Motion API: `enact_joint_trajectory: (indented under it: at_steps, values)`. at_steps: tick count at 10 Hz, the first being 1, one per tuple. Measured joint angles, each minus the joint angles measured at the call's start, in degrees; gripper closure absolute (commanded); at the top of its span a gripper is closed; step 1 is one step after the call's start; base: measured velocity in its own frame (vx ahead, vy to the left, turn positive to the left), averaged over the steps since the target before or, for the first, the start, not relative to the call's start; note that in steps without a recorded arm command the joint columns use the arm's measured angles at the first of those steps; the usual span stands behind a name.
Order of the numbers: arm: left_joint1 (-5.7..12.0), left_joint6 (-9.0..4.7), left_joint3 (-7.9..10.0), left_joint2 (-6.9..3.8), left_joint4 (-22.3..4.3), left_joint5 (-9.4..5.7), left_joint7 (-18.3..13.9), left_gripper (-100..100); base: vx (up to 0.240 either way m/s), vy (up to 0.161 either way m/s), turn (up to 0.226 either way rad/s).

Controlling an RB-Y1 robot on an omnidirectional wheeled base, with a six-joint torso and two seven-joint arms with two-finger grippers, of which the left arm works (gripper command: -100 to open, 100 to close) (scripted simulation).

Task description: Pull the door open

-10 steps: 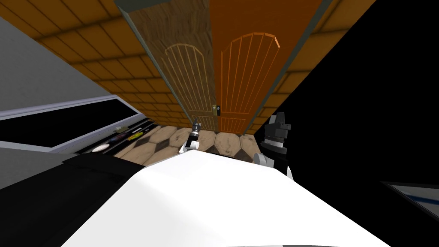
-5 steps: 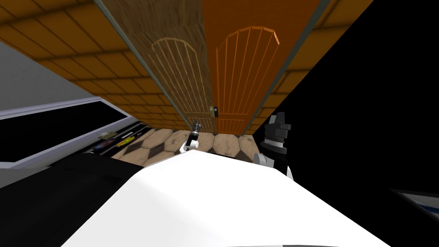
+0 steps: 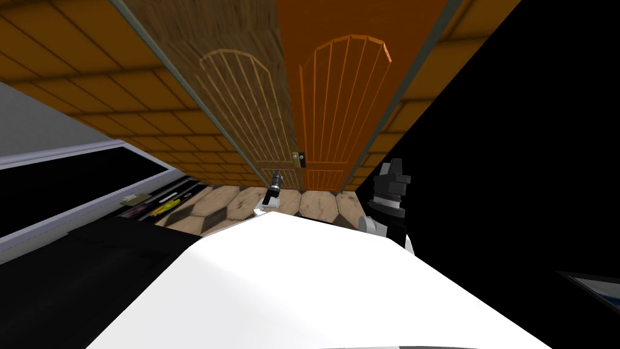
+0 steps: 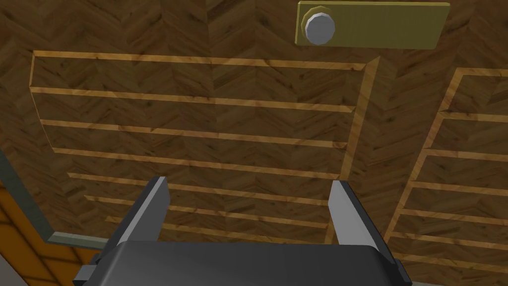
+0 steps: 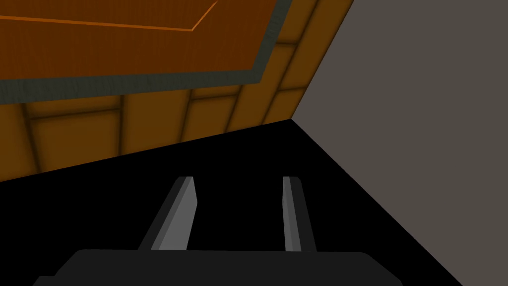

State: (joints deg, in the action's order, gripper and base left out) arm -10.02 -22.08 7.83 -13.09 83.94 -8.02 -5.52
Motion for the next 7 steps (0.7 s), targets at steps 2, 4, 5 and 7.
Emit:
enact_joint_trajectory:
  at_steps: [2, 4, 5, 7]
  values:
    - [1.18, 0.42, 0.33, -0.54, -2.1, -0.12, -0.4, -100, 0.107, -0.006, -0.059]
    - [2.39, 0.51, 0.66, -1.2, -4.7, -0.26, -0.9, -100, 0.142, 0.021, -0.103]
    - [3.15, 0.66, 0.83, -1.55, -6.1, -0.33, -1.1, -100, 0.14, 0.042, -0.09]
    - [4.3, 1.15, 1.19, -2.26, -8.4, -0.5, -1.7, -100, 0.138, 0.01, -0.075]
